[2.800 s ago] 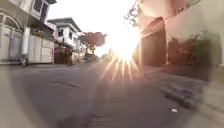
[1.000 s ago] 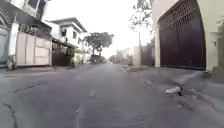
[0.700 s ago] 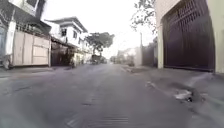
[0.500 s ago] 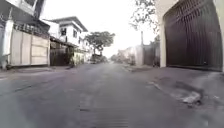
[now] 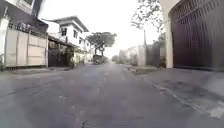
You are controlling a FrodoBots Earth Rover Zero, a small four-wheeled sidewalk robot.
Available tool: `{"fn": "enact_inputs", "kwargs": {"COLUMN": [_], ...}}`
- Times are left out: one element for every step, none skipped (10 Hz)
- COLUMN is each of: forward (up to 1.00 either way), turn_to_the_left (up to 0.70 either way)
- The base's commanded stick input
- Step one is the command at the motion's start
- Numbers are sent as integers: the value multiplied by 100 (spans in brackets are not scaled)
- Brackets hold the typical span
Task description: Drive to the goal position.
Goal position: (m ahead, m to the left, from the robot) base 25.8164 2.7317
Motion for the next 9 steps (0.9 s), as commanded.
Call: {"fn": "enact_inputs", "kwargs": {"forward": [100, 100, 100, 100, 100, 100, 100, 100, 100], "turn_to_the_left": [0, 0, 0, 0, 0, 0, 0, -17, -40]}}
